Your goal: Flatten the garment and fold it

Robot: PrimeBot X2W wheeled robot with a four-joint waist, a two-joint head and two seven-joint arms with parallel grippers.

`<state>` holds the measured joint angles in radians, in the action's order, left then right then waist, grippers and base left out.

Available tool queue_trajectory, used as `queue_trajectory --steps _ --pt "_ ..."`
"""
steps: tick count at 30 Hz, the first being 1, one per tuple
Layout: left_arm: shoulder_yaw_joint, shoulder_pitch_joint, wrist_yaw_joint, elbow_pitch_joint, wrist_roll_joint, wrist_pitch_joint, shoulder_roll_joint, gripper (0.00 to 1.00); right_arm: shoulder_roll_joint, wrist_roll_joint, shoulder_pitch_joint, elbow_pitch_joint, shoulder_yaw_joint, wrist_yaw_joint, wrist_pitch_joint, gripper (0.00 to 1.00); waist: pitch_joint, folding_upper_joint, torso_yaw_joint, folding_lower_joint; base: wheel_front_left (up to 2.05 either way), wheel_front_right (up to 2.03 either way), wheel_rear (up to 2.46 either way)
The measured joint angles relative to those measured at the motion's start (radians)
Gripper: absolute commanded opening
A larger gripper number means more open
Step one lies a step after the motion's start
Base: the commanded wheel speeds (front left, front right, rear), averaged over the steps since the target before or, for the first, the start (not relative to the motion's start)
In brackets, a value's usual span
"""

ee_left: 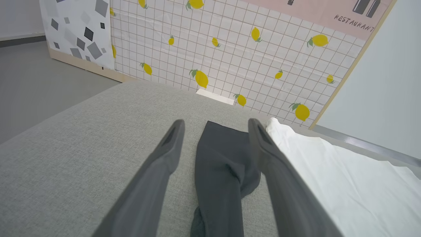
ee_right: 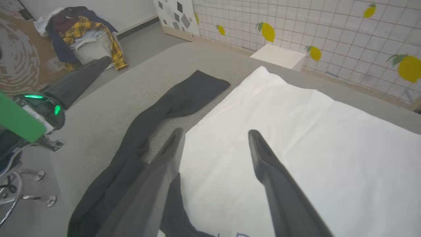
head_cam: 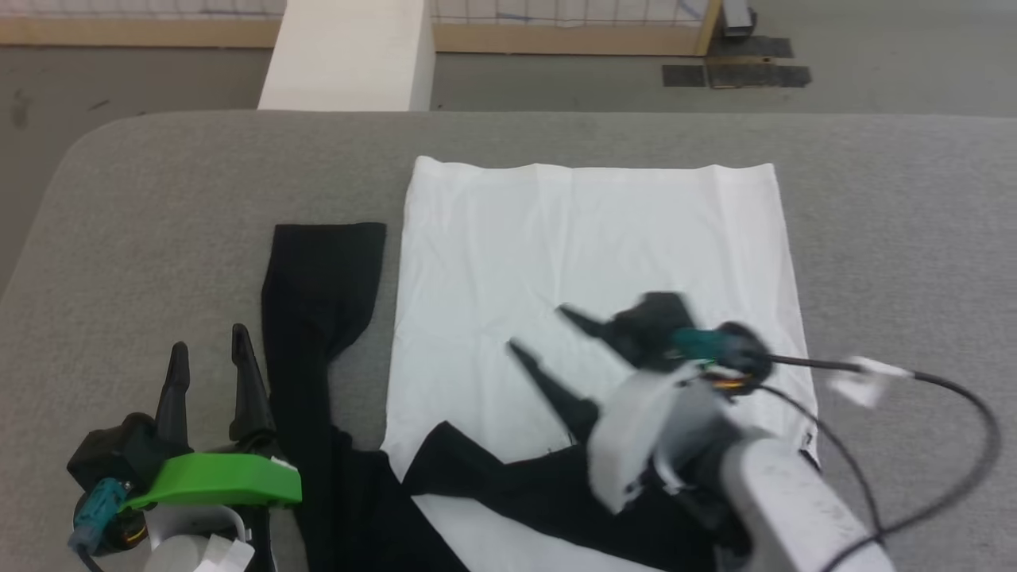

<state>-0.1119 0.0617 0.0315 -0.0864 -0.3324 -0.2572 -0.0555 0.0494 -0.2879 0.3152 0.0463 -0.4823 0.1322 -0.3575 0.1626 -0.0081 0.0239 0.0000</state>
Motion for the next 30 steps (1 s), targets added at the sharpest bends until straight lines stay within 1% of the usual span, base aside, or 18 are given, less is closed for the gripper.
queue_trajectory --steps 3,7,10,13,16,20,23,28,30 --pt "-0.001 0.000 0.004 -0.011 0.005 0.000 -0.014 1.00 0.001 0.036 -0.060 -0.084 0.112 0.000 0.044 1.00 -0.007 0.0000 -0.025 0.0000 0.00 0.00 0.00" --pt "0.003 0.019 0.007 -0.046 0.018 0.040 -0.060 1.00 0.001 0.071 -0.158 -0.172 0.275 0.000 0.117 1.00 -0.010 0.0000 -0.065 0.0000 0.00 0.00 0.00" --pt "0.007 0.076 0.008 -0.087 0.040 0.090 -0.097 1.00 0.001 0.088 -0.214 -0.194 0.363 0.000 0.161 1.00 -0.004 0.0000 -0.092 0.0000 0.00 0.00 0.00" --pt "0.021 0.154 0.005 -0.135 0.059 0.148 -0.129 1.00 0.002 0.087 -0.261 -0.193 0.423 0.000 0.178 1.00 0.011 0.0000 -0.112 0.0000 0.00 0.00 0.00" --pt "0.017 0.240 -0.013 -0.200 0.058 0.207 -0.142 1.00 0.001 0.082 -0.282 -0.193 0.456 0.000 0.185 1.00 0.035 0.0000 -0.127 0.0000 0.00 0.00 0.00" --pt "-0.007 0.354 -0.063 -0.325 0.059 0.285 -0.182 1.00 0.002 0.071 -0.283 -0.196 0.465 0.000 0.186 1.00 0.070 0.0000 -0.149 0.0000 0.00 0.00 0.00" --pt "-0.029 0.421 -0.092 -0.407 0.058 0.344 -0.209 1.00 0.001 0.071 -0.277 -0.204 0.461 0.000 0.186 1.00 0.097 0.0000 -0.168 0.0000 0.00 0.00 0.00" --pt "-0.047 0.519 -0.108 -0.504 0.041 0.440 -0.257 1.00 0.002 0.069 -0.264 -0.227 0.458 0.000 0.185 1.00 0.145 0.0000 -0.201 0.0000 0.00 0.00 0.00" --pt "-0.052 0.552 -0.120 -0.542 0.040 0.487 -0.279 1.00 0.001 0.068 -0.257 -0.233 0.455 0.000 0.187 1.00 0.167 0.0000 -0.215 0.0000 0.00 0.00 0.00"
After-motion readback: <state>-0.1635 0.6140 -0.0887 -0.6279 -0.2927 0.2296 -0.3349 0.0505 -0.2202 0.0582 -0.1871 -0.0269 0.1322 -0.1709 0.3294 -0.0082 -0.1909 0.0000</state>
